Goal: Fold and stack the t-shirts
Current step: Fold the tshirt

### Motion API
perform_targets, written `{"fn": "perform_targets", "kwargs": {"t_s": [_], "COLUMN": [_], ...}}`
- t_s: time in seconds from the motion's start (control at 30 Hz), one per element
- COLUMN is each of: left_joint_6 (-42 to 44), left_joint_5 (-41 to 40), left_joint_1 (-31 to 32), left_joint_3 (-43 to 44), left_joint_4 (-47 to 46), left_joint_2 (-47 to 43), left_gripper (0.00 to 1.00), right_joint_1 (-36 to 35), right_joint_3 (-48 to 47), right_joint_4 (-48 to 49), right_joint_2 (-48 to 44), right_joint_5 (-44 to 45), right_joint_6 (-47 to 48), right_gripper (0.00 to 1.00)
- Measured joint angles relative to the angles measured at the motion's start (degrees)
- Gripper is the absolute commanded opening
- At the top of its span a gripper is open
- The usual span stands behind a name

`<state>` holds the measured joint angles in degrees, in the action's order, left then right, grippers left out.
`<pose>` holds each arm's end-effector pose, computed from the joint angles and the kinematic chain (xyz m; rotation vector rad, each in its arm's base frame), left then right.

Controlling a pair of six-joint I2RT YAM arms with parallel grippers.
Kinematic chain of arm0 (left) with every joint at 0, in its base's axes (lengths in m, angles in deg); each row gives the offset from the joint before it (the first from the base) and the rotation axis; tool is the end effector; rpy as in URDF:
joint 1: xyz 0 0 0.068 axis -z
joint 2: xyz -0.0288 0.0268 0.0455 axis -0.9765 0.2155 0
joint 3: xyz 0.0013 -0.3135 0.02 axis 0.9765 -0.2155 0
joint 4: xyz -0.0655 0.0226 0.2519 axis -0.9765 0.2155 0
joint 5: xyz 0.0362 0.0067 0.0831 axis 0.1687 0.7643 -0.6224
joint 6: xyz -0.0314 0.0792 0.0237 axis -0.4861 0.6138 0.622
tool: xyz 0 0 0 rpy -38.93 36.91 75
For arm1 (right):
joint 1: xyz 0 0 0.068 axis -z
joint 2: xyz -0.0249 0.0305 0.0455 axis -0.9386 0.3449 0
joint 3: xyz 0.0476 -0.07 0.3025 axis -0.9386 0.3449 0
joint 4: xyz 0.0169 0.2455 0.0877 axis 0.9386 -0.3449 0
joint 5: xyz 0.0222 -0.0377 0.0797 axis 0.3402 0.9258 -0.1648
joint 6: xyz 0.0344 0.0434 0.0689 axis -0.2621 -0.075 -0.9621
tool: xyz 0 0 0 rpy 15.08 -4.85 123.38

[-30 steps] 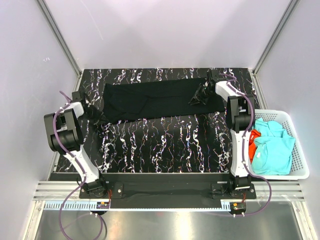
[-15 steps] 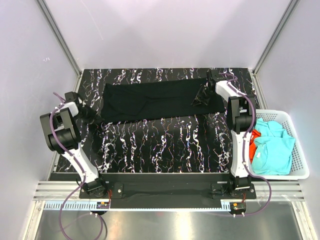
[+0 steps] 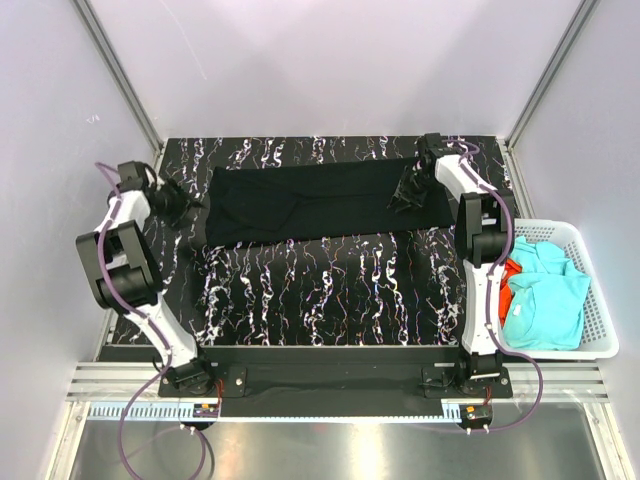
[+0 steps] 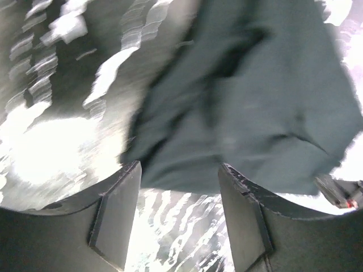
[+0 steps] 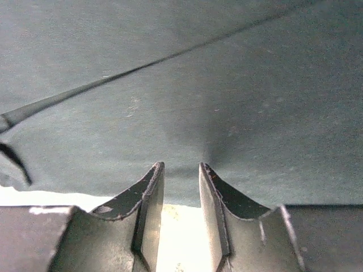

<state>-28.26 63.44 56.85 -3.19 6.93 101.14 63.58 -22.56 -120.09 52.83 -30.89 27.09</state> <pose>0.3991 0.1139 0.2148 -0.9769 2.3956 -0.6571 0.5249 0.0821 0.1526 0.4612 2.8060 0.5836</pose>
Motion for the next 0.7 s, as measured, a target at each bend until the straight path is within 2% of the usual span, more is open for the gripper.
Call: {"fn": "perform_targets", "kwargs": {"t_s": [0.17,0.27,0.3,0.4,0.53,0.7], "left_joint_6": [3.1,5.0,5.5,6.1,6.8,7.8], "left_joint_5": [8.2,12.4,13.6,15.1,15.4,15.5], "left_joint_1": [2.7,3.9,4.1,4.1,4.1,4.3], "left_joint_3": [11.1,16.2,17.4,18.6,18.6,18.7], "left_joint_4": [-3.2,-4.3,-4.5,-4.4,-4.2,-4.3], "left_joint_2": [8.5,14.0,15.5,18.6,20.2,20.6], "left_gripper": [0.61,0.62,0.63,0.63,0.64,0.64], "right_joint_1": [-0.7,-3.1,-4.4,-9.1,-16.5,-22.7], "right_joint_3": [-3.4,-4.3,-4.3,-4.2,-4.6,-7.1], "right_joint_4": [0.0,3.4,6.1,11.5,20.3,24.3], "right_joint_2": [0.1,0.3,0.6,1.5,4.0,8.5], "right_joint_5": [-4.3,-8.7,-11.5,-15.5,-20.0,-21.6], "right_joint_6": [0.3,-1.4,-3.4,-7.6,-14.7,-21.0], "right_gripper": [0.39,0.42,0.46,0.52,0.49,0.45]}}
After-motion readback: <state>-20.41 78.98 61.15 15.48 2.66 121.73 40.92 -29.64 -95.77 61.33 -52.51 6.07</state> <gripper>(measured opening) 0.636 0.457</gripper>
